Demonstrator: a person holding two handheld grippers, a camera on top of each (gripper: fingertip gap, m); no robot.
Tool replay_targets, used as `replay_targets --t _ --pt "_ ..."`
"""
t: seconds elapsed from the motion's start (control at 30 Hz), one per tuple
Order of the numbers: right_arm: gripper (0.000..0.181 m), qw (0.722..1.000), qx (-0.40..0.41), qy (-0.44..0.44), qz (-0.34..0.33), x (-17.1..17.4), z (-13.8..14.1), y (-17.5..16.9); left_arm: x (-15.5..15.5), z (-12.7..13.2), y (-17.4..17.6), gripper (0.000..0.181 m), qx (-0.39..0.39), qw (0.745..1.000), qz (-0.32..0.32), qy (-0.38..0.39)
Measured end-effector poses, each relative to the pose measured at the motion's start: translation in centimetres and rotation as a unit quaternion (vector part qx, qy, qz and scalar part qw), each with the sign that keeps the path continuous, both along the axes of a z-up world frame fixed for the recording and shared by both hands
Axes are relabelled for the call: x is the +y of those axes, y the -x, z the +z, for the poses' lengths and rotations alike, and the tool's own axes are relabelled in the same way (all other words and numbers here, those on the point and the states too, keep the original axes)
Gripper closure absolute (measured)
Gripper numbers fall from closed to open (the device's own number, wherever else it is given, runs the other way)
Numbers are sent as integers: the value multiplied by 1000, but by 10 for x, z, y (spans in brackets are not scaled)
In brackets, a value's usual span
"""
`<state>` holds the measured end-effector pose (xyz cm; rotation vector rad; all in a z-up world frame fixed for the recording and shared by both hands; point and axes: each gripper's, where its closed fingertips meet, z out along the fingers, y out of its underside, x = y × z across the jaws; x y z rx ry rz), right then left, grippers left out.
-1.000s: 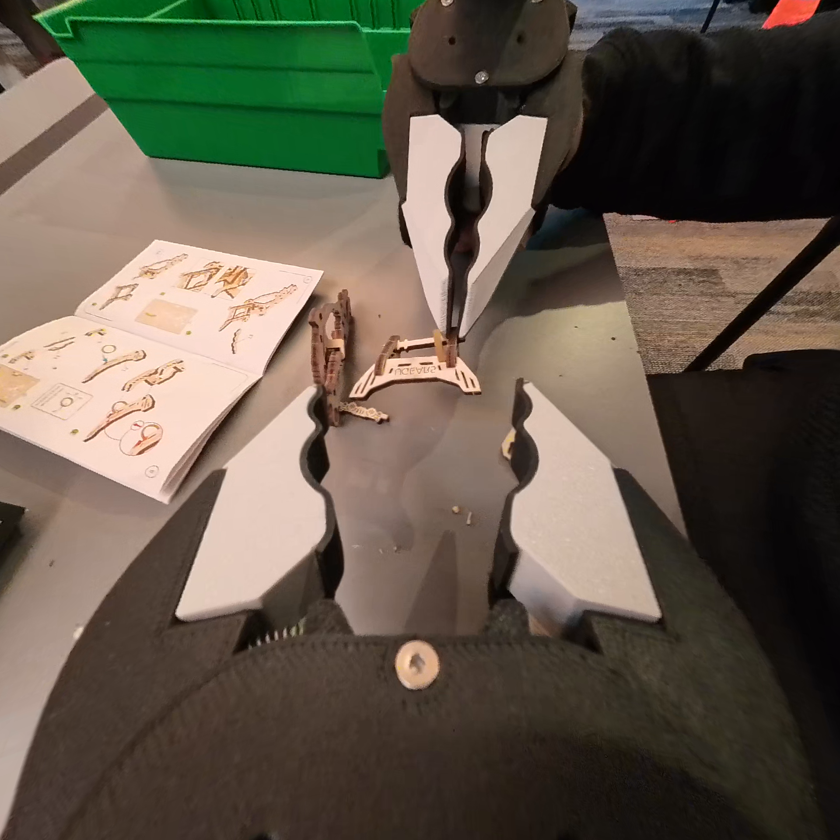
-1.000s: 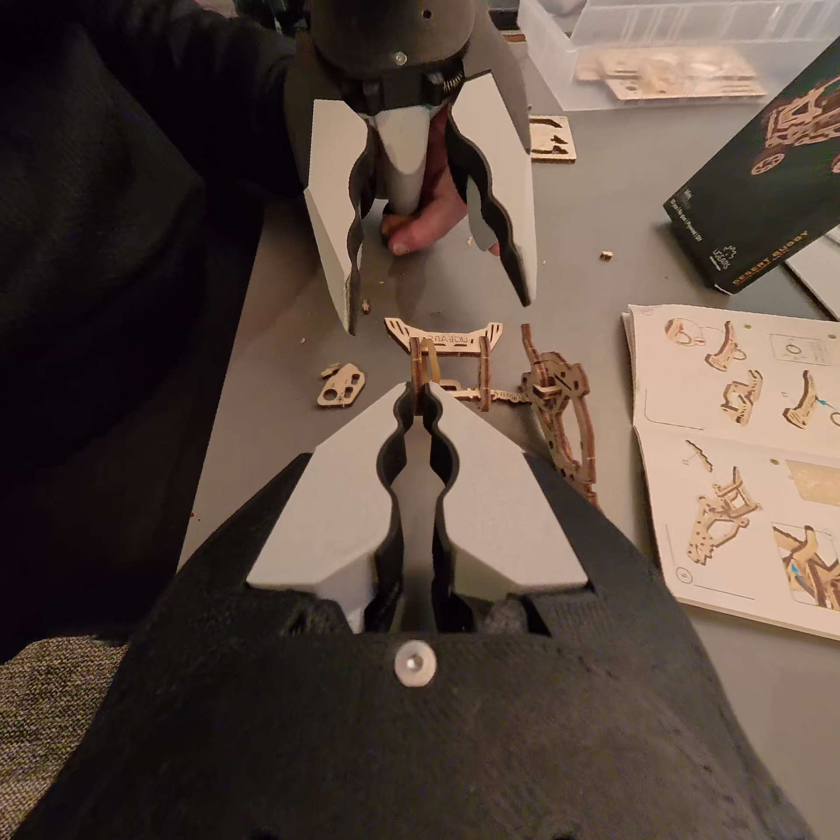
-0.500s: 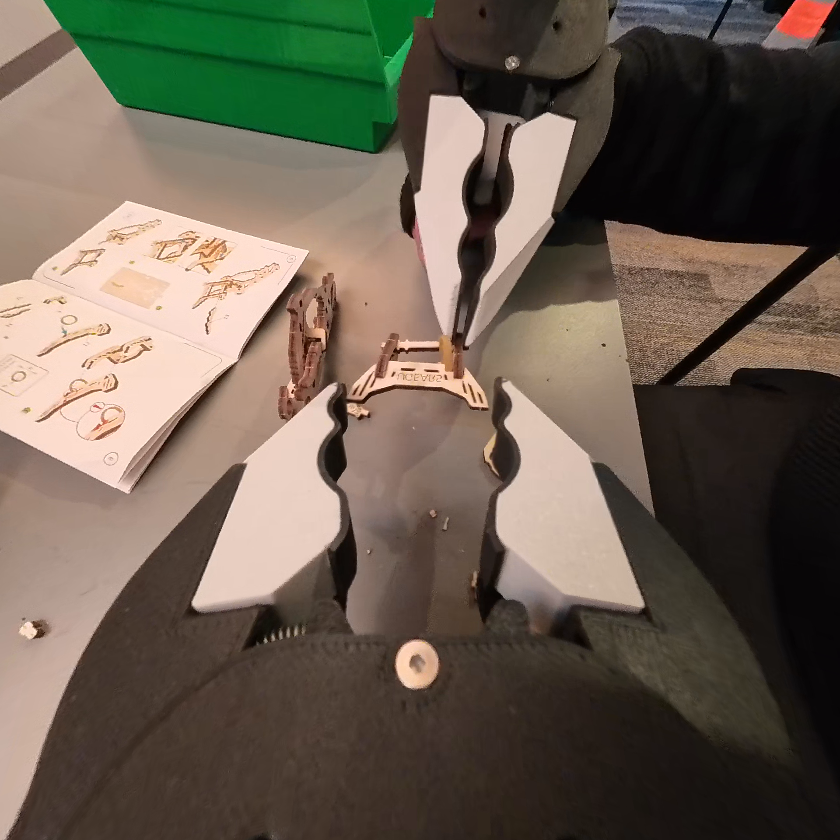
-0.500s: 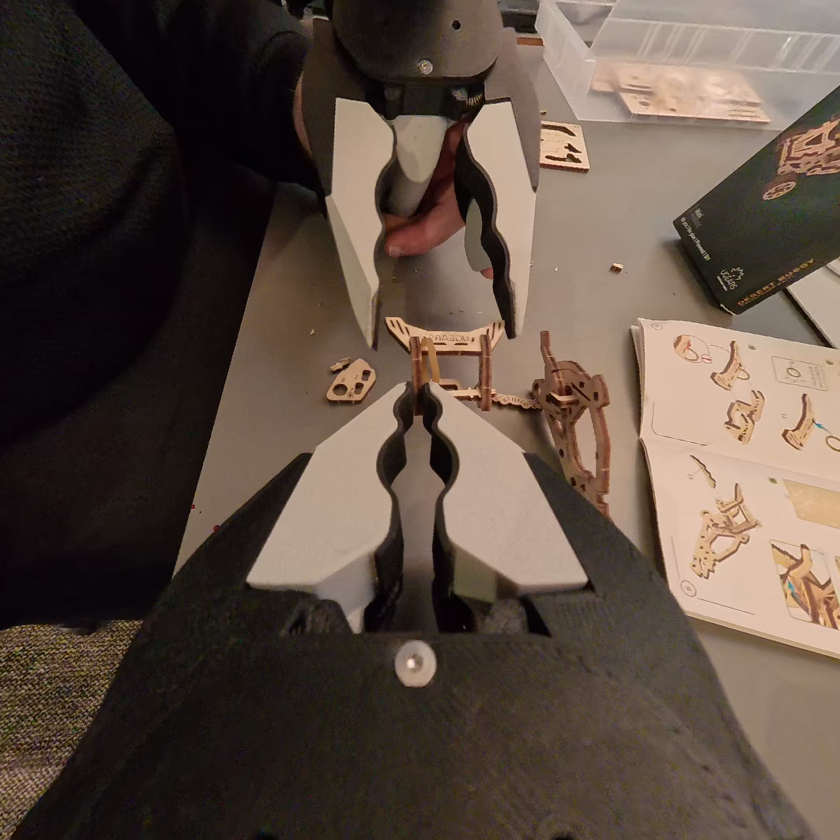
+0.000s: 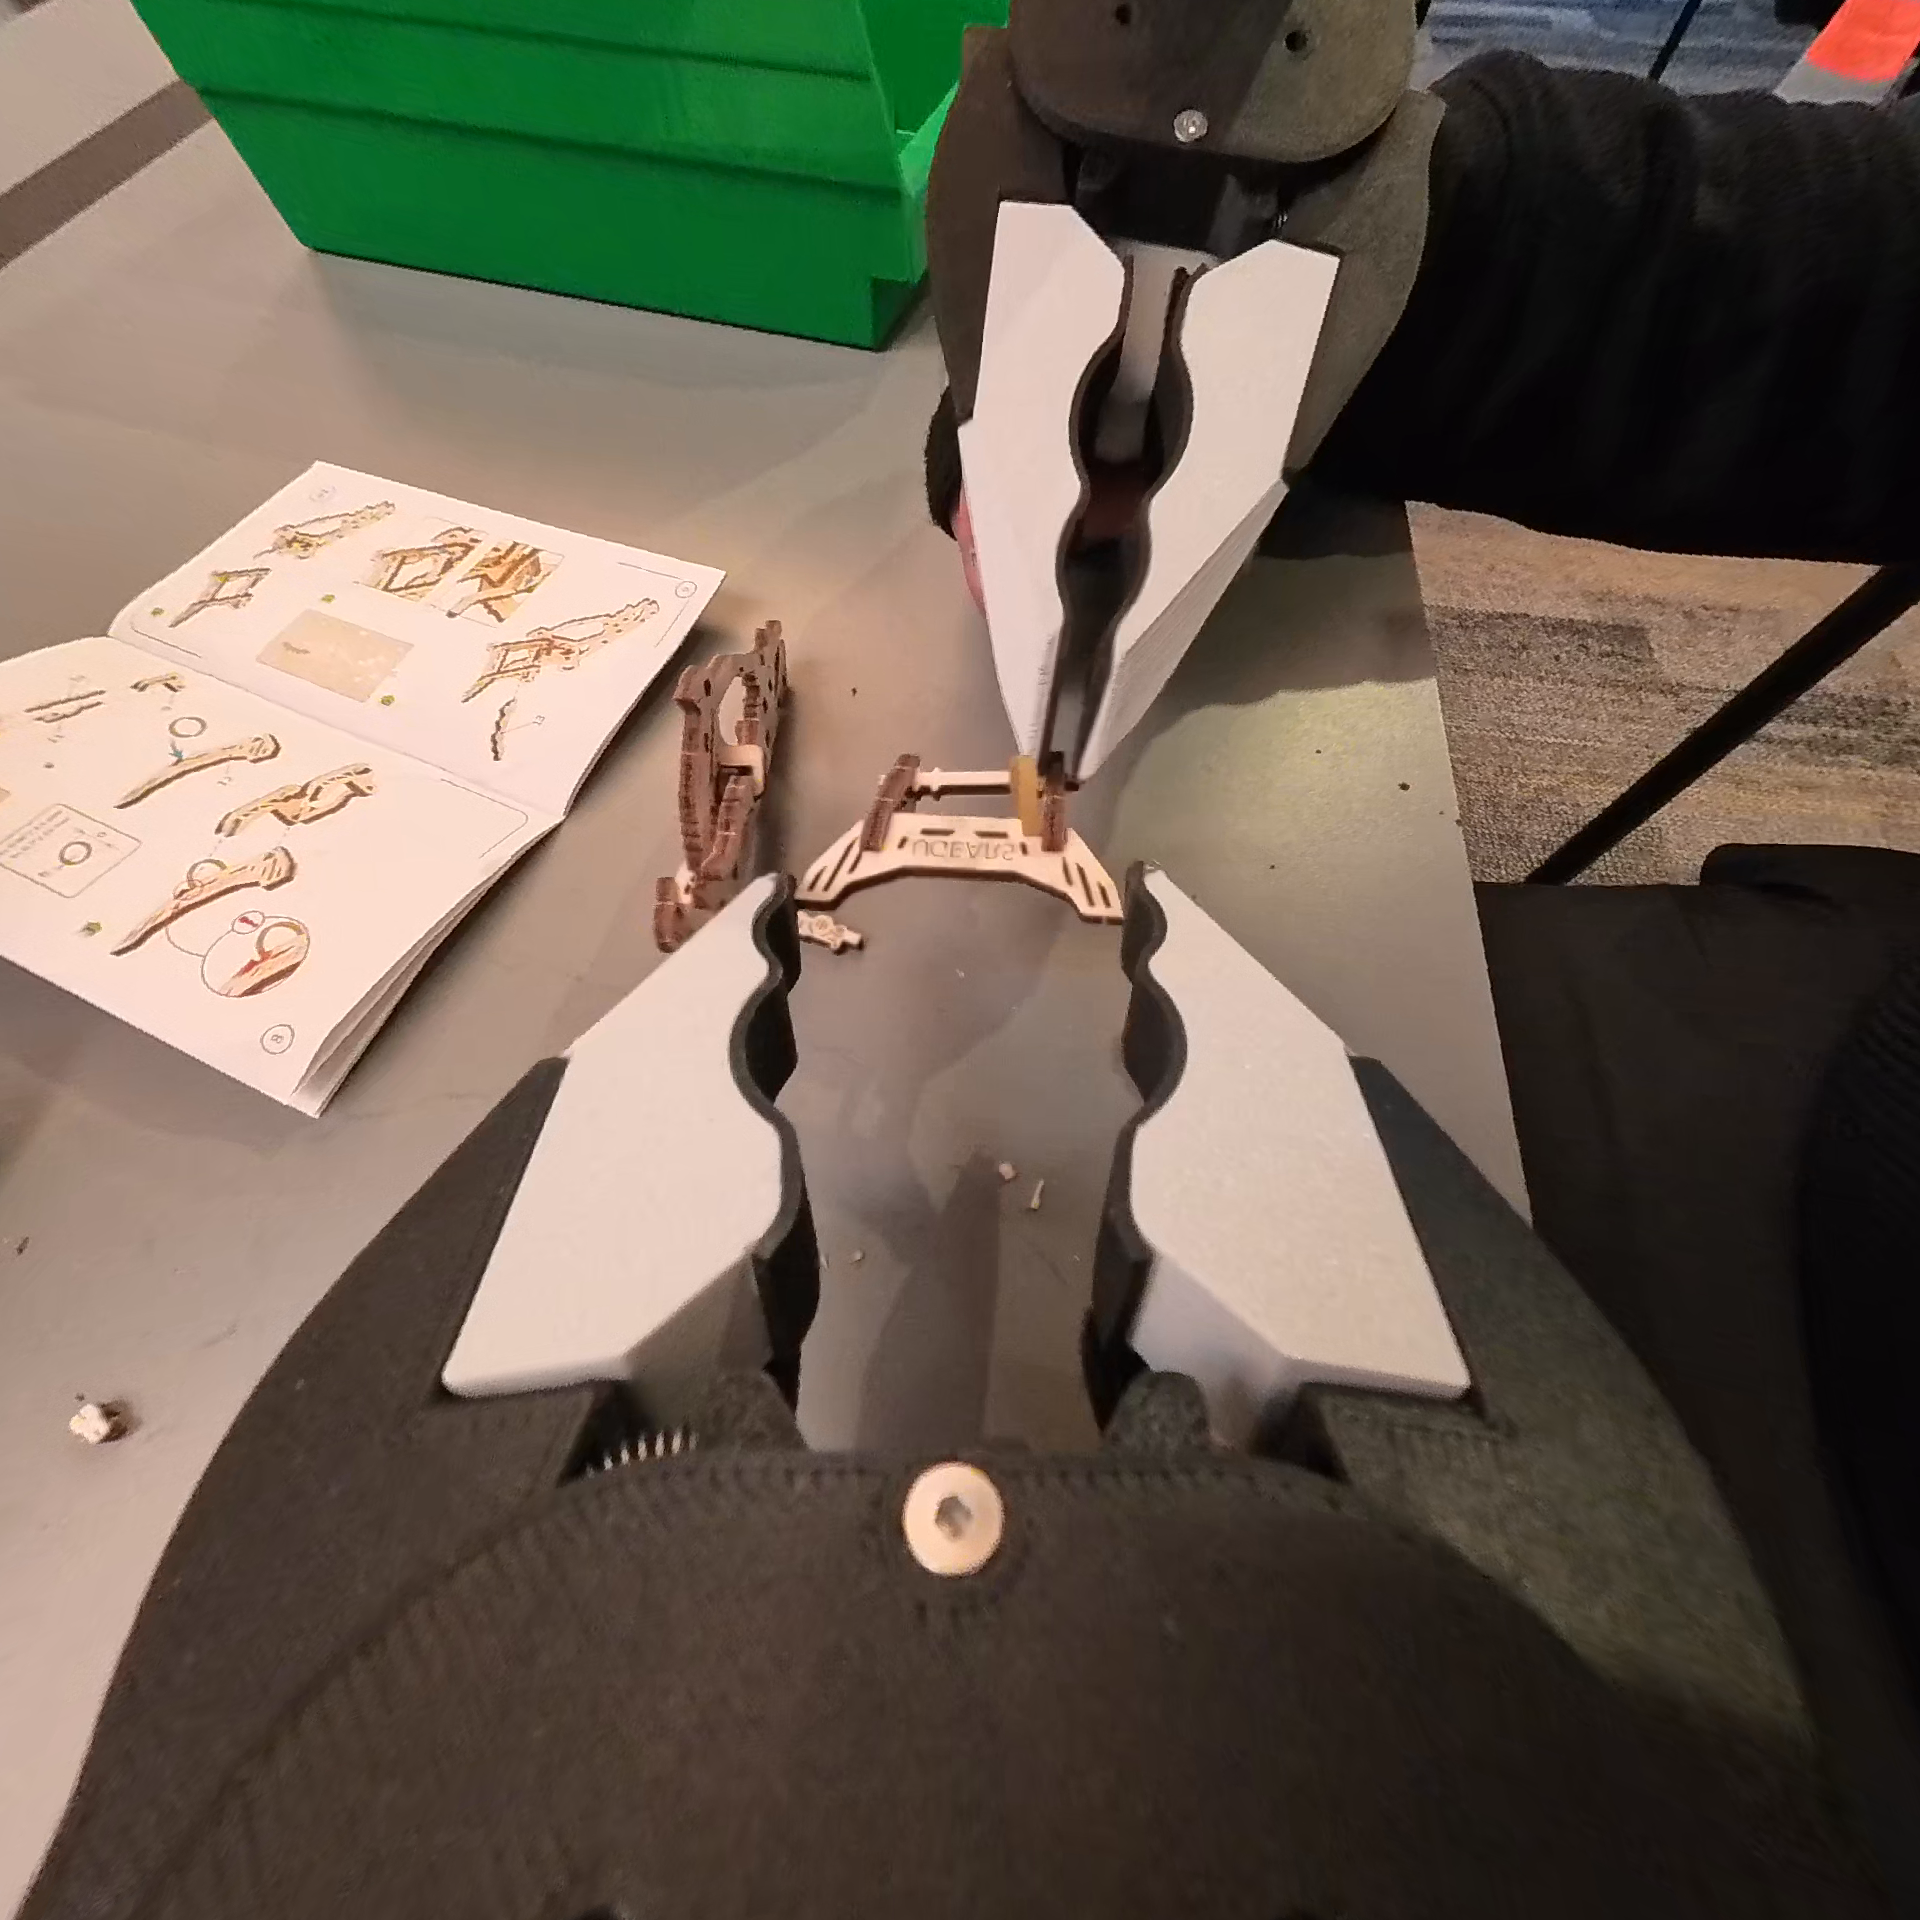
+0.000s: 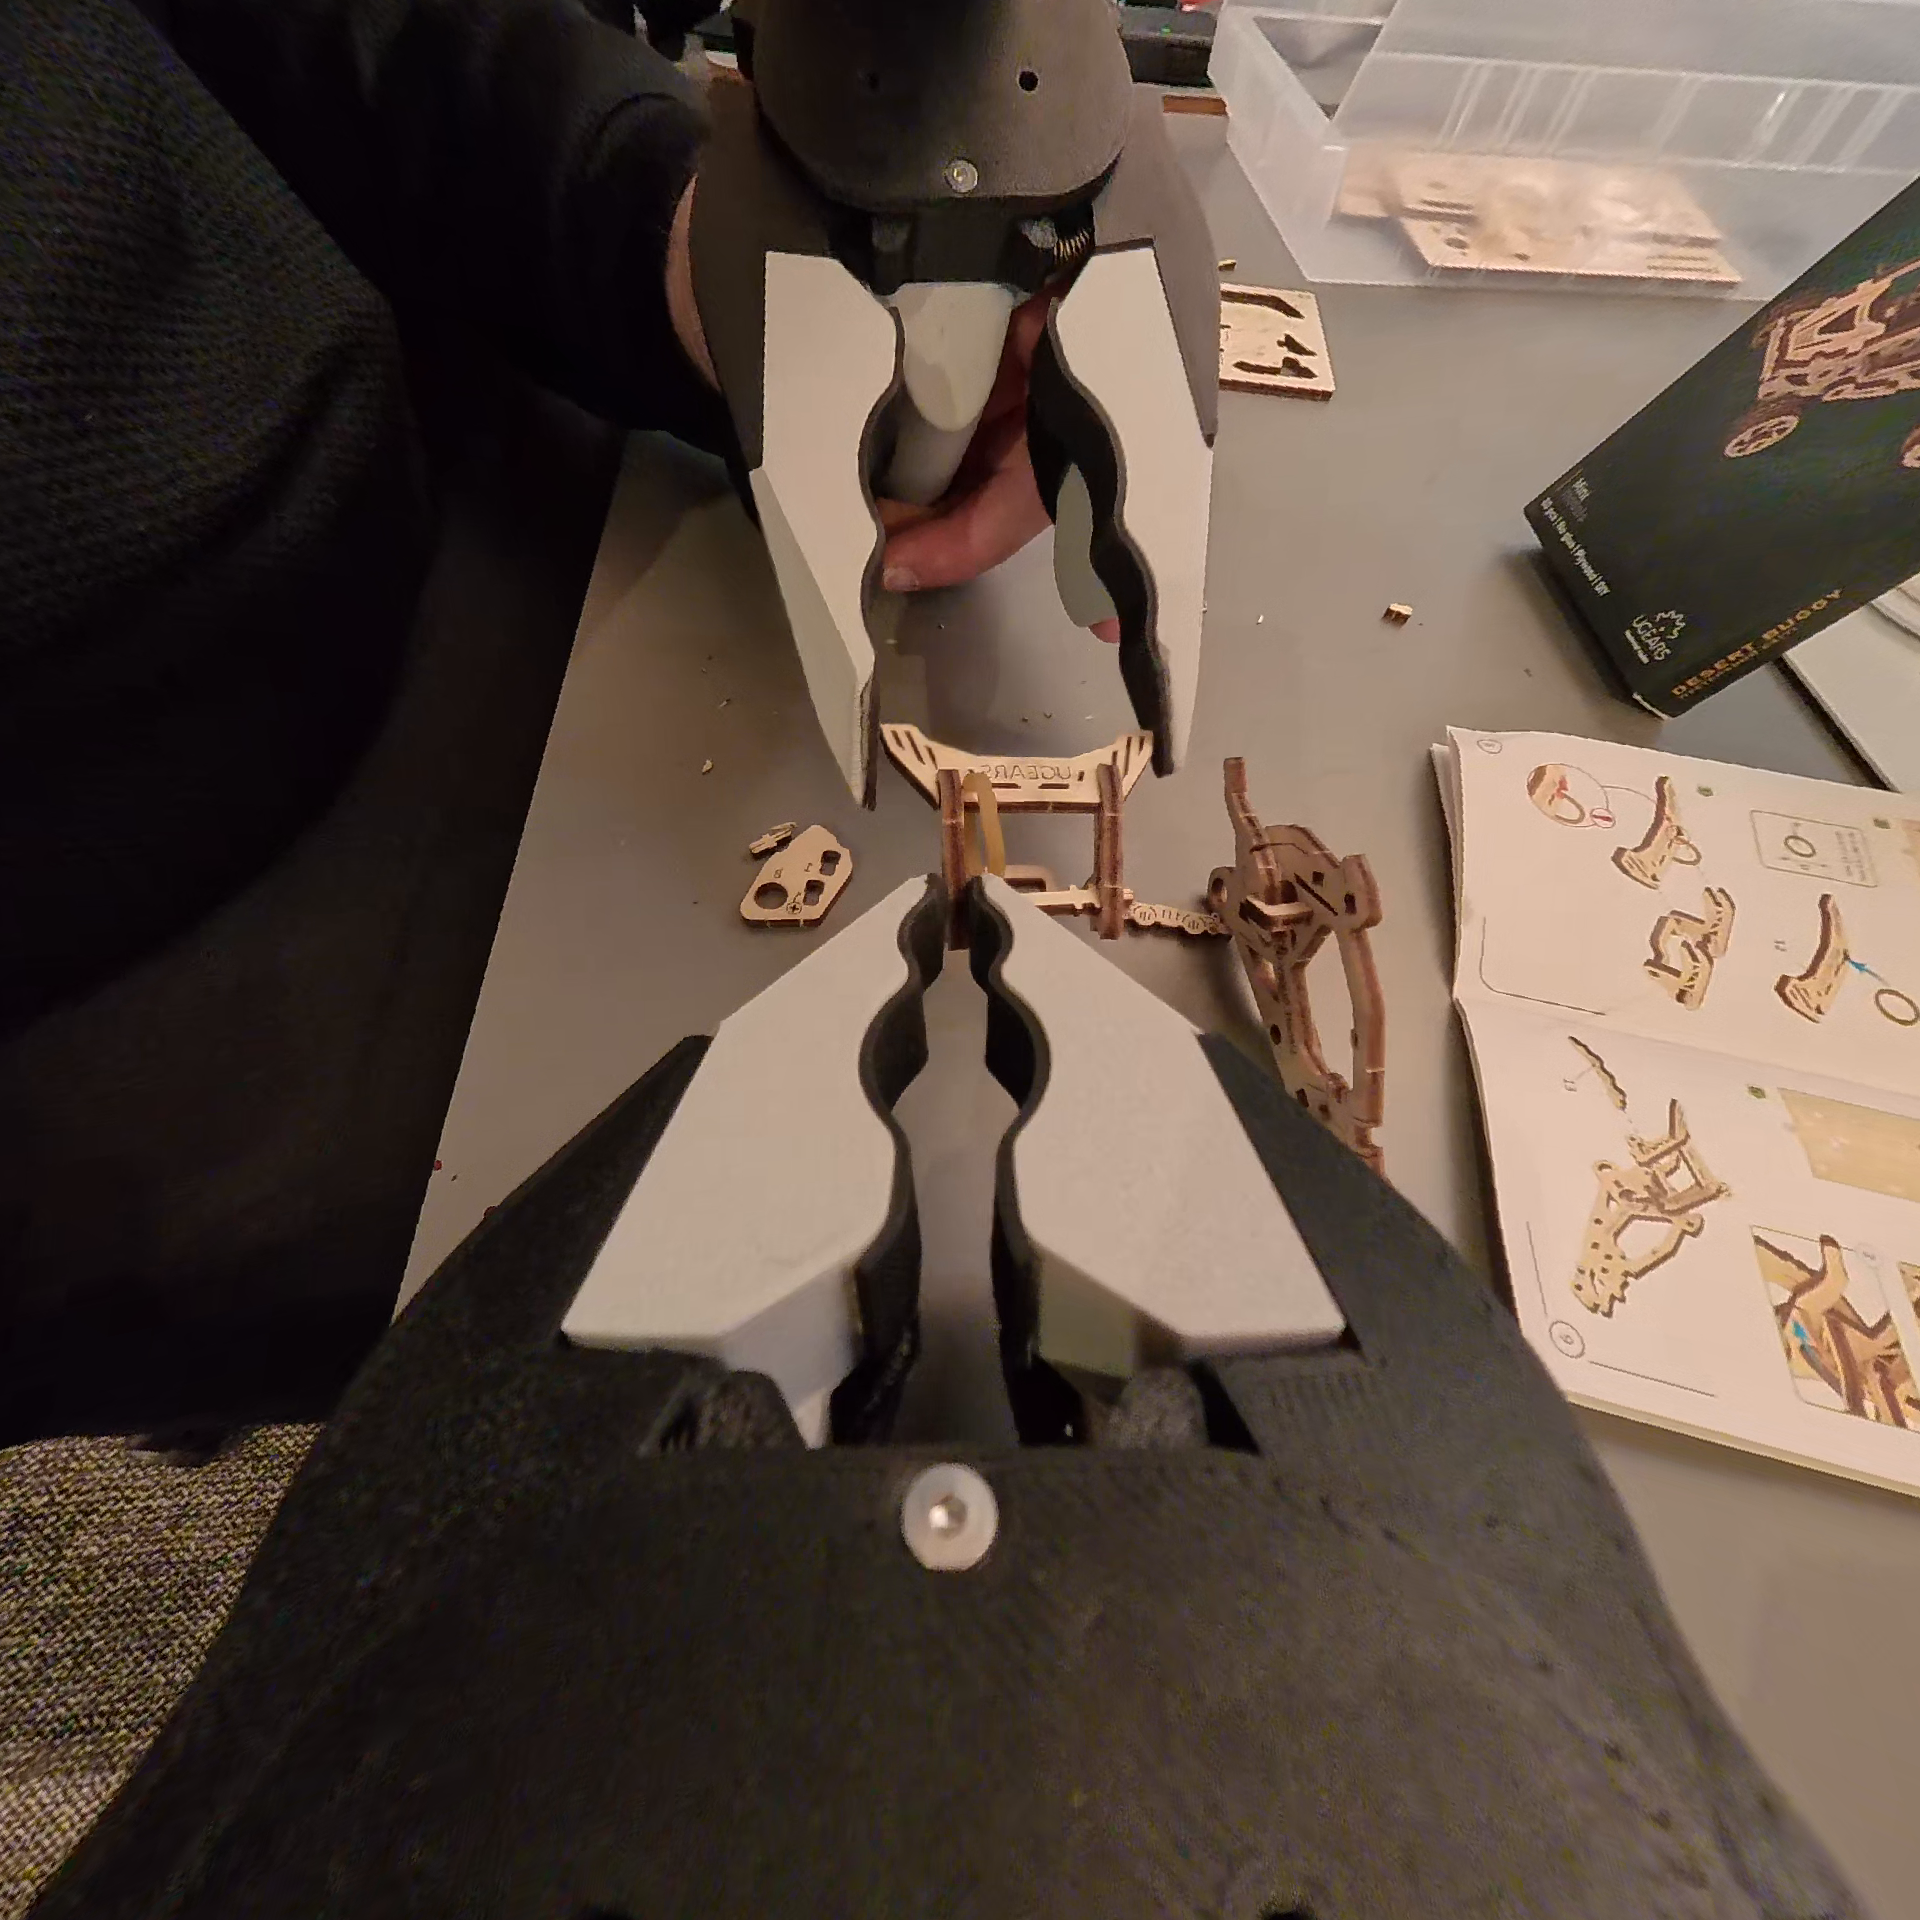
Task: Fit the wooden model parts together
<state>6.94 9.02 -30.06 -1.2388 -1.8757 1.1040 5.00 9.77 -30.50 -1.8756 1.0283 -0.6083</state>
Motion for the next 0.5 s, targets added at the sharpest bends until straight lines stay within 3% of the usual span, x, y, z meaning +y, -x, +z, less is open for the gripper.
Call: replay_targets --t 0.33,0.5 --pt "164 998 46 16 -43 11 16 1 7 12 7 121 -34 999 26 -13" --pt "164 994 38 33 -96 16 16 3 10 24 9 121 -77 996 40 -11"
